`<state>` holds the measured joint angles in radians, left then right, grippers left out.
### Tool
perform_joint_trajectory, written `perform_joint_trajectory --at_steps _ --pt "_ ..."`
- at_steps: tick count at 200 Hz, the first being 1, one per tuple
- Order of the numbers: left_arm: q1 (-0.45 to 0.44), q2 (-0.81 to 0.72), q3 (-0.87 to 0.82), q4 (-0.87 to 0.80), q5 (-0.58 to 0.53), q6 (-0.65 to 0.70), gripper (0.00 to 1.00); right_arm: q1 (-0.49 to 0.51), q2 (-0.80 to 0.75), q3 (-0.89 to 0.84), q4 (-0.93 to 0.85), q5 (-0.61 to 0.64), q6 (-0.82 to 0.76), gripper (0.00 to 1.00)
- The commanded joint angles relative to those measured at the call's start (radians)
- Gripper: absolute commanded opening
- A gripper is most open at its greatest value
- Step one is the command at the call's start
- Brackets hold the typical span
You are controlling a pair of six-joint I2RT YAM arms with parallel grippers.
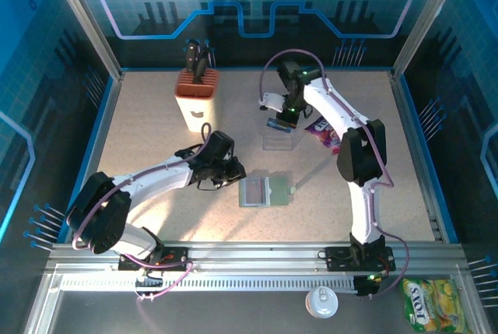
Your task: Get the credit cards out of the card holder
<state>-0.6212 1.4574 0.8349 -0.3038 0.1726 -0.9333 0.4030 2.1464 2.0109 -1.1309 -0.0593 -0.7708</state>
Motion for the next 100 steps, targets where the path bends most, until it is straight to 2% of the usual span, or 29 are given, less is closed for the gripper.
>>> perform_joint_trajectory --at_steps 1,100 --pt "0.018 0.008 0.001 -0.032 0.020 0.032 0.16 -0.009 0.051 0.059 -0.116 -0.037 -0.070 0.00" --pt "0.040 0.044 0.000 -0.012 0.053 0.046 0.14 0.027 0.230 0.158 -0.161 -0.105 -0.133 0.00"
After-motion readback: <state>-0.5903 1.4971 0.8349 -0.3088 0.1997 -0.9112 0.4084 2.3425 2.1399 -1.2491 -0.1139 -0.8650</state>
